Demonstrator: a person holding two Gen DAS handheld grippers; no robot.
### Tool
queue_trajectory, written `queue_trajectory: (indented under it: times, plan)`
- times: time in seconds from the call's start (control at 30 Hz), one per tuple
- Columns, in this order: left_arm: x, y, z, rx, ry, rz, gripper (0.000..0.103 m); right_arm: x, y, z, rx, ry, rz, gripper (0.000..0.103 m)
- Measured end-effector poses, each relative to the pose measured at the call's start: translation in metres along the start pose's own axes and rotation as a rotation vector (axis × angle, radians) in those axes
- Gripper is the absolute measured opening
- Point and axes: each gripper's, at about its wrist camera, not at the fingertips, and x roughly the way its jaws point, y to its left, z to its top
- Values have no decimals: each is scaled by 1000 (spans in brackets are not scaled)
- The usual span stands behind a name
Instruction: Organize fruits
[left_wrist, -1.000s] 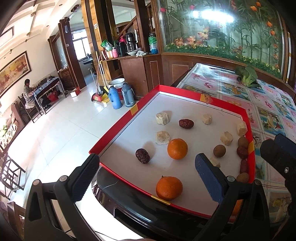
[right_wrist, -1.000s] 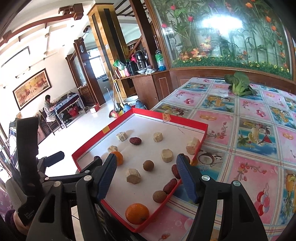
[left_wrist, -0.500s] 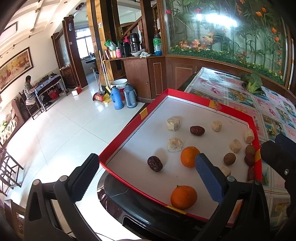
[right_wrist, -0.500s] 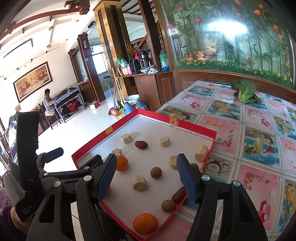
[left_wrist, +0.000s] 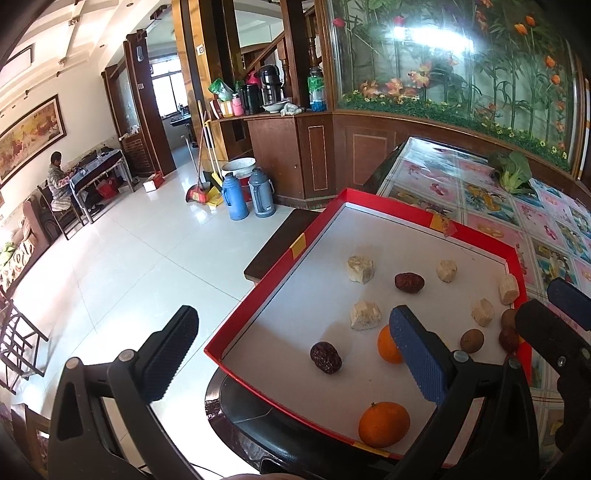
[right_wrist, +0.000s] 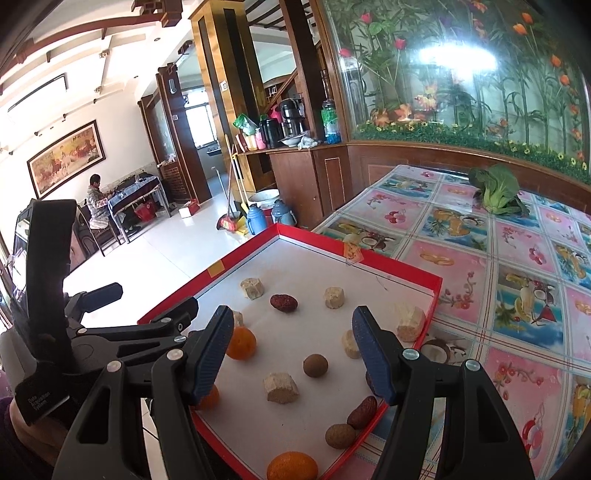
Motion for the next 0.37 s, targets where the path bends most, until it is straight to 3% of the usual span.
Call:
queue_trajectory:
  times: [0.37]
  plan:
    - [-8,2,19,-21,-13,42,103,-6,-12,2,5,-17,23,67]
